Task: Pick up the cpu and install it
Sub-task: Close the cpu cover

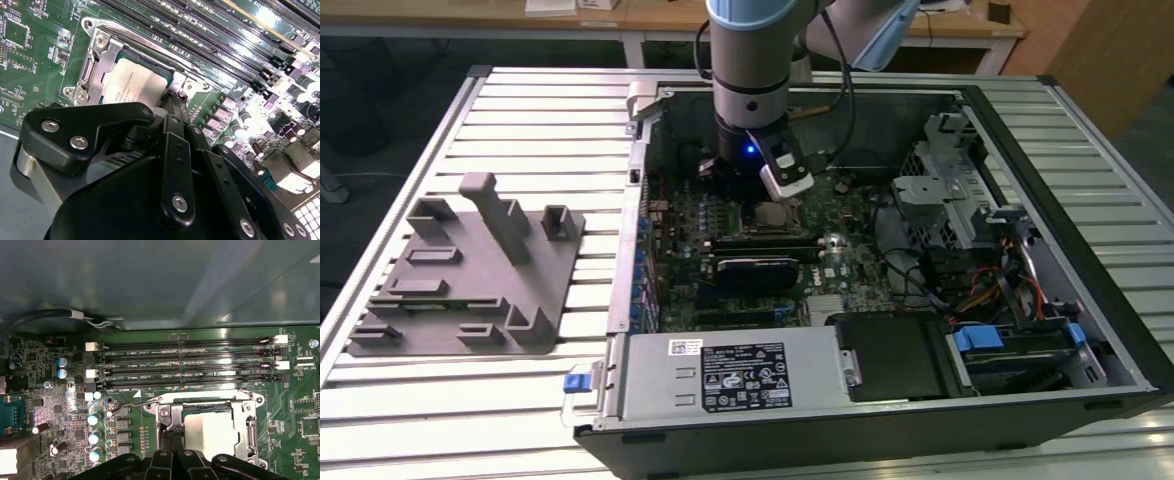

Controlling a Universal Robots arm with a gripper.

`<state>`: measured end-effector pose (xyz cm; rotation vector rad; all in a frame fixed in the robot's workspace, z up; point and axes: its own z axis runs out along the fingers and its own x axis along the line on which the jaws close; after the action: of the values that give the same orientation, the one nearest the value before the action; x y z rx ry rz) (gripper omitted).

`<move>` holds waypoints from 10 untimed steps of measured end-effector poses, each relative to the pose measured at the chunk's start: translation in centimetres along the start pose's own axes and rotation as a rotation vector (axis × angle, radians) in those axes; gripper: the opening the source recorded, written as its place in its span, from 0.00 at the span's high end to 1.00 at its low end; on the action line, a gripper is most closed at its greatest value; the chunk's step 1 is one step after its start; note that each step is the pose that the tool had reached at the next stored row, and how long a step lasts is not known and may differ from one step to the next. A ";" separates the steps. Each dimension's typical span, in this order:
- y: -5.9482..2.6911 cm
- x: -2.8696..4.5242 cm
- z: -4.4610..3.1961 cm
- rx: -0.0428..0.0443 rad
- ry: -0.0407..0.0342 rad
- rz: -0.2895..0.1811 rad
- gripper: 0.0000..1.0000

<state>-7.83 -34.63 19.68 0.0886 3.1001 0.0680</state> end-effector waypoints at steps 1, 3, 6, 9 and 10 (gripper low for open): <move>0.00 0.00 0.02 0.0001 0.0000 0.000 0.89; 0.00 0.00 0.04 0.0002 0.0001 0.000 0.89; 0.00 0.00 0.06 -0.0002 -0.0002 0.000 0.89; 0.01 -0.01 0.03 -0.0005 -0.0004 0.000 0.89; 0.02 -0.01 -0.01 -0.0009 -0.0007 0.000 0.89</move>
<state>-7.81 -34.61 19.70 0.0882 3.0993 0.0693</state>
